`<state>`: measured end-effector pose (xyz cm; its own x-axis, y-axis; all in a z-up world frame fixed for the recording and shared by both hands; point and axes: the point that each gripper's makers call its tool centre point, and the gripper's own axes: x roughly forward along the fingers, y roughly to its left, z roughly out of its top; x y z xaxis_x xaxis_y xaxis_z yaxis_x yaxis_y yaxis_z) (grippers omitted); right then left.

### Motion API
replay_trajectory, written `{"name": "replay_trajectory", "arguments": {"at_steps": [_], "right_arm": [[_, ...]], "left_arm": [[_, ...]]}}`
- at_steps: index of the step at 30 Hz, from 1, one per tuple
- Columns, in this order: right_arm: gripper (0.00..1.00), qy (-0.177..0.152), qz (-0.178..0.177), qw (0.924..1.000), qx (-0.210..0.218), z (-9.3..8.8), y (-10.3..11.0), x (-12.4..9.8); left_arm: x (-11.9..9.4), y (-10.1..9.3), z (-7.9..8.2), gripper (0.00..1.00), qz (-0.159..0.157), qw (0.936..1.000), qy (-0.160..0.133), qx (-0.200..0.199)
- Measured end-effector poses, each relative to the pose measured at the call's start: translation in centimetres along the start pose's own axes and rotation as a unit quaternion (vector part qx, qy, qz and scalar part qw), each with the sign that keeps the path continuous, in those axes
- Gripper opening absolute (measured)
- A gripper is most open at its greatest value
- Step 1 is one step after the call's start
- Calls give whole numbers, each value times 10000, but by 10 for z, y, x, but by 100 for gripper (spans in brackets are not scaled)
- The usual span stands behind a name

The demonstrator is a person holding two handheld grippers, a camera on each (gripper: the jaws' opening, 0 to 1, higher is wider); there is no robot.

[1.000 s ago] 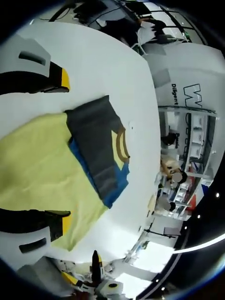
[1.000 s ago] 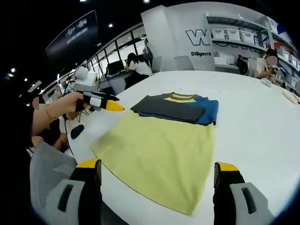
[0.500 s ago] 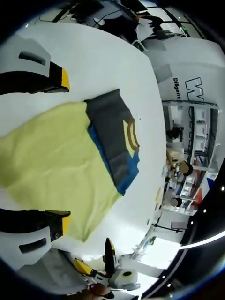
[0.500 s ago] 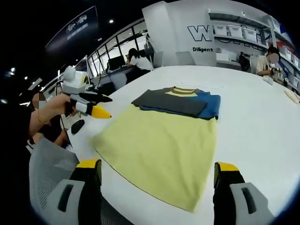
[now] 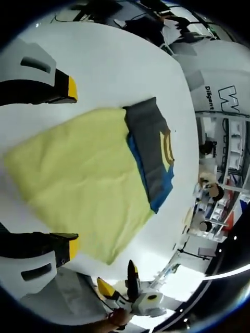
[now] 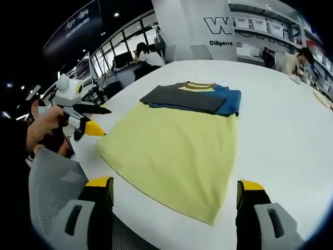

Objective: Fold the garment on the visible template until the final outline fits inside the template.

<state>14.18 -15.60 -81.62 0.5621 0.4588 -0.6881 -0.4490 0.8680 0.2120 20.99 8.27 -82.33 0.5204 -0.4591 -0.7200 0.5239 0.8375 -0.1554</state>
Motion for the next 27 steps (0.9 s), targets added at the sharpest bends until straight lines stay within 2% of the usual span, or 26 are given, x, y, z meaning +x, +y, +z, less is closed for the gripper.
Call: {"name": "replay_trajectory", "arguments": {"at_steps": [4, 9, 11, 17, 18, 21, 23, 26, 27], "right_arm": [[94, 190, -27, 9998, 47, -9, -1, 4], [88, 351, -141, 9991, 170, -17, -6, 6], [84, 557, -213, 9979, 255, -26, -11, 6], [80, 672, -279, 9966, 392, -33, -17, 5], [79, 714, -265, 9962, 416, -36, -17, 6], [75, 798, -305, 9956, 385, -39, -18, 5], [73, 833, -341, 9952, 376, -41, -19, 6], [62, 832, -407, 9949, 399, -43, -23, 6], [57, 908, -528, 9940, 317, -46, -28, 6]], "left_arm": [[-2, -5, -16, 97, -59, 9994, 101, -328], [-3, -6, -30, 94, -17, 9990, 289, -346], [-5, -5, -34, 93, 56, 9988, 328, -369], [-9, -7, -47, 90, 122, 9972, 376, -629], [-8, -7, -51, 88, 125, 9966, 399, -712], [-10, -7, -55, 73, 147, 9958, 402, -808], [-10, -9, -58, 69, 128, 9955, 421, -835], [-11, -8, -60, 65, 196, 9951, 475, -848], [-12, -7, -63, 63, 230, 9942, 563, -890]]}}
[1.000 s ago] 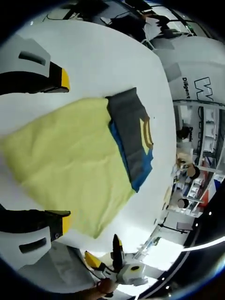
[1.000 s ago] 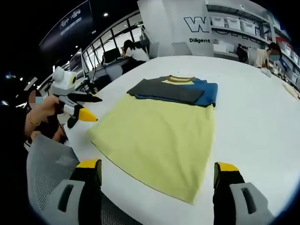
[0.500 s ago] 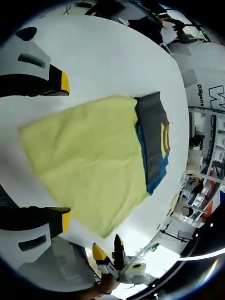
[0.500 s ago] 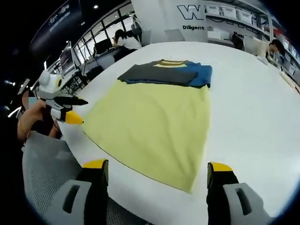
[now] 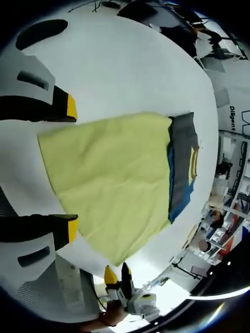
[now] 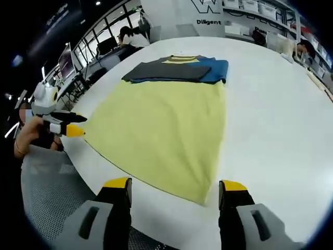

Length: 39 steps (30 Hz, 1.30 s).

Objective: Fold the garment on the visible template until the final outline fits inside the template.

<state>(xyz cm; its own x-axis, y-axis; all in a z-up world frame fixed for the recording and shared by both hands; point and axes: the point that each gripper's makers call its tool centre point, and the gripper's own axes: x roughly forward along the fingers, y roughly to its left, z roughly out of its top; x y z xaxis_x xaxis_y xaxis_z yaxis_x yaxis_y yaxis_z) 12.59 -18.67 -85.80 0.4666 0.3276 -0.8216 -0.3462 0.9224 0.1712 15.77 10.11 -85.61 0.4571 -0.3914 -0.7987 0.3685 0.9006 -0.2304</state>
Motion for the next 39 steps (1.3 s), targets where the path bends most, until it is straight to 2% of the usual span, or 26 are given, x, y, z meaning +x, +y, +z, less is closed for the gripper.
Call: {"name": "replay_trajectory", "arguments": {"at_steps": [4, 8, 11, 13, 17, 23, 26, 29, 39], "right_arm": [[45, 222, -232, 9995, -3, -9, -10, 2], [30, 211, -328, 9991, 146, -11, -17, -1], [25, 200, -366, 9990, 189, -11, -20, -1], [20, 185, -394, 9989, 159, -11, -21, 0], [11, 240, -536, 9983, -43, -12, -25, 0], [5, 263, -518, 9983, -95, -12, -25, 2], [2, 279, -529, 9982, -105, -13, -26, 1], [0, 310, -502, 9982, -132, -14, -25, 2], [0, 319, -487, 9981, -218, -14, -24, -1]], "left_arm": [[-3, -1, -4, 58, 3, 9999, 110, -102], [-4, -1, -7, 53, 15, 9997, 157, -196], [-6, 0, -10, 48, 86, 9995, 184, -248], [-6, 3, -14, 42, 178, 9993, 309, -111], [-6, 7, -13, 33, 223, 9992, 285, -154], [-8, 14, -19, 15, 392, 9983, 419, -121], [-8, 13, -20, 10, 333, 9984, 433, -147], [-6, 9, -26, 0, 258, 9976, 561, -326], [-6, 7, -25, 0, 257, 9979, 511, -320]]}}
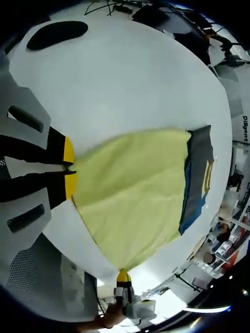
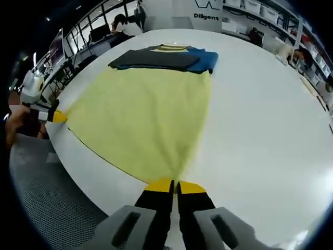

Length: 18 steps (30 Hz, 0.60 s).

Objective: Fold the garment on the visible template until the final outline fits inside the template.

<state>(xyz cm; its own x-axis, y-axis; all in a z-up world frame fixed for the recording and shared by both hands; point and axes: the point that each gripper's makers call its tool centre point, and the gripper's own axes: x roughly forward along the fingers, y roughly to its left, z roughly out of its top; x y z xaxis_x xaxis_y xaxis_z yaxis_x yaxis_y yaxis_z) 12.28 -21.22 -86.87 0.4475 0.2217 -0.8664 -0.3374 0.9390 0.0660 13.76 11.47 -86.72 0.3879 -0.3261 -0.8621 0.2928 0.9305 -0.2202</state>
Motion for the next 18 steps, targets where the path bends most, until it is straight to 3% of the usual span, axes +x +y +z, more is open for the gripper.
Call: {"name": "replay_trajectory", "arguments": {"at_steps": [6, 7, 18], "right_arm": [[0, -14, 25, 9999, 140, 0, -2, -4], [0, 142, 28, 9999, -37, -4, -1, -7], [0, 386, 35, 9990, -215, -9, -1, -12]], "left_arm": [[-1, -1, -3, 0, -17, 10000, 68, -13], [-2, -1, -5, 0, -5, 9999, 118, 23], [-8, -2, -12, 0, 2, 9987, 387, 342]]}}
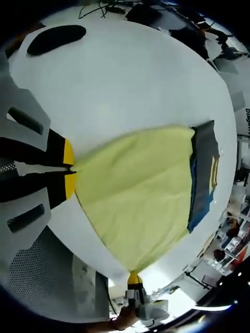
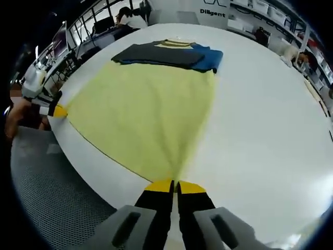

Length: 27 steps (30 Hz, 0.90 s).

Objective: Fold the garment on the visible template until the final outline fits inside the template.

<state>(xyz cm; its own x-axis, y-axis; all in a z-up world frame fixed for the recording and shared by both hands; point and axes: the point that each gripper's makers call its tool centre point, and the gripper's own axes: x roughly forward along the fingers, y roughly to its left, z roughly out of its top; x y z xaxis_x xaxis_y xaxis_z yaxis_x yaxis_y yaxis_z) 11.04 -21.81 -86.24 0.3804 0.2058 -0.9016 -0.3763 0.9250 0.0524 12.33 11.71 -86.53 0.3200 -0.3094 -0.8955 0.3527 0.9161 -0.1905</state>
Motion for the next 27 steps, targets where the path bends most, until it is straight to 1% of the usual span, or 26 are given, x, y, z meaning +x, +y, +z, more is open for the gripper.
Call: {"name": "replay_trajectory", "arguments": {"at_steps": [5, 6, 12, 17, 20, 22, 27], "right_arm": [[0, 115, 57, 9999, 21, -6, 1, 0], [0, 186, 84, 9998, 23, -9, 3, -1], [0, 323, 129, 9994, -7, -15, 5, -3], [0, 489, 128, 9987, -29, -22, 6, -5], [0, 582, 163, 9982, -42, -27, 8, -6], [0, 670, 164, 9976, -114, -32, 9, -6], [0, 746, 218, 9969, -151, -36, 11, -8]], "left_arm": [[-2, 0, -4, 0, 3, 9998, 102, 153], [-3, -1, -7, 0, -9, 9997, 156, 200], [-5, -4, -15, 0, -26, 9990, 262, 372], [-6, -9, -25, 0, -145, 9981, 430, 428], [-6, -10, -29, 0, -181, 9977, 478, 450], [-7, -11, -32, 0, -233, 9974, 530, 433], [-10, -12, -37, 0, -274, 9967, 603, 477]]}}
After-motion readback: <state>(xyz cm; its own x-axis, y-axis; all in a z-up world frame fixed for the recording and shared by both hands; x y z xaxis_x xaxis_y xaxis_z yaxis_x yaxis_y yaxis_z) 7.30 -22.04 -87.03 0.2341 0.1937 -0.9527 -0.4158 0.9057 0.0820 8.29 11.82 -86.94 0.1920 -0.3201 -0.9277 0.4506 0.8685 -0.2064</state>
